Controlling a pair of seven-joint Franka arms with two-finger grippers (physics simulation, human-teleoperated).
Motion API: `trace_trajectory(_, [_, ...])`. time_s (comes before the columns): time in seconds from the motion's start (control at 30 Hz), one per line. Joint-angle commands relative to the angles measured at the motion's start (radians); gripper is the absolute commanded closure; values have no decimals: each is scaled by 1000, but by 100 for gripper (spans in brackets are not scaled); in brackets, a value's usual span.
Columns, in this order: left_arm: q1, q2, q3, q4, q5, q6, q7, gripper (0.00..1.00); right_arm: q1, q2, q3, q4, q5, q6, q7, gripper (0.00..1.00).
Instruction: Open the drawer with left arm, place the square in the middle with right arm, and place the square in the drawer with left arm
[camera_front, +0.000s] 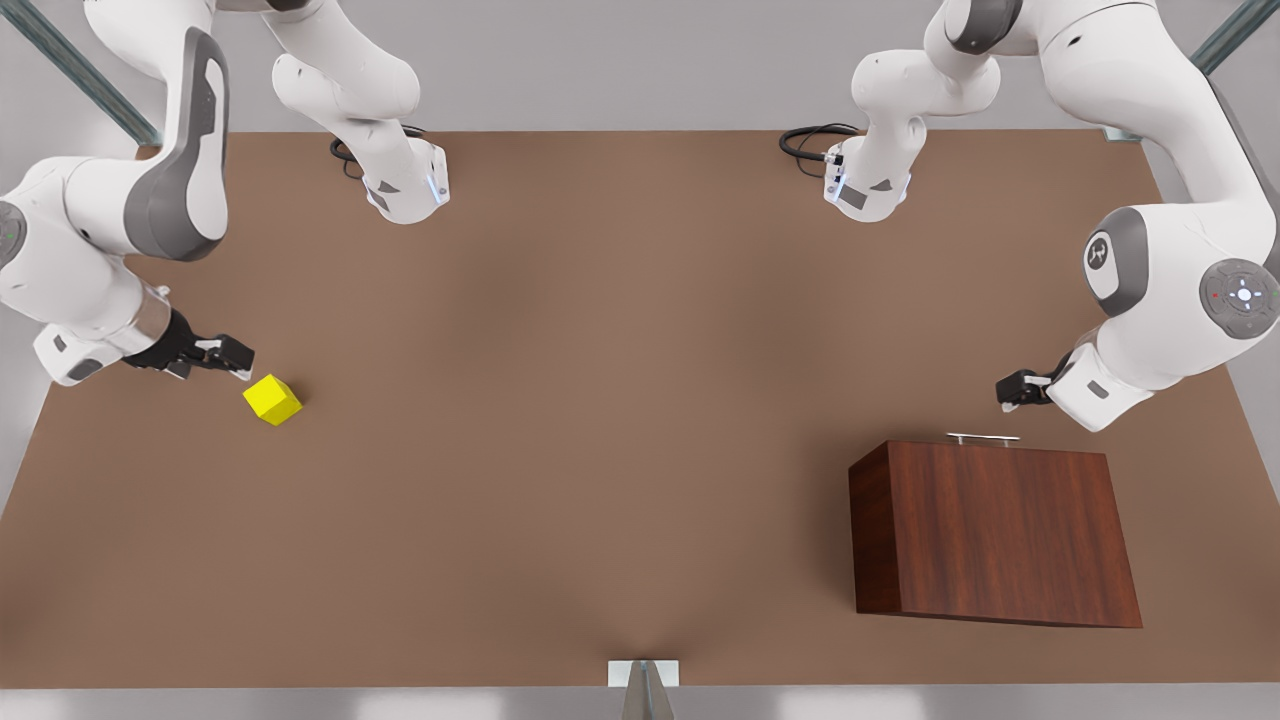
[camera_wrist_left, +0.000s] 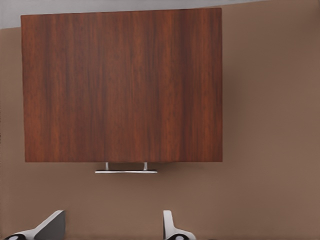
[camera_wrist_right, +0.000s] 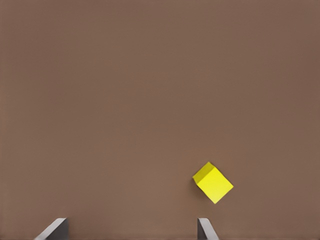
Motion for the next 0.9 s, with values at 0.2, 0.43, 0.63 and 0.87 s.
trace_trajectory(0.2, [0, -141, 2, -291, 0, 292, -772, 0, 10, 13, 6, -172, 11, 161, -59, 0])
trace_trajectory(0.43, [0, -277, 17, -721, -3, 757, -1314, 0, -60, 55, -10, -408, 17, 452, -423, 0])
trace_trajectory(0.63, [0, -231, 43, -801, -29, 863, -1447, 0, -94, 198, -89, -407, 17, 607, -898, 0])
trace_trajectory(0.87, [2, -183, 74, -808, -46, 883, -1459, 0, -96, 213, -116, -536, 20, 715, -1137, 0])
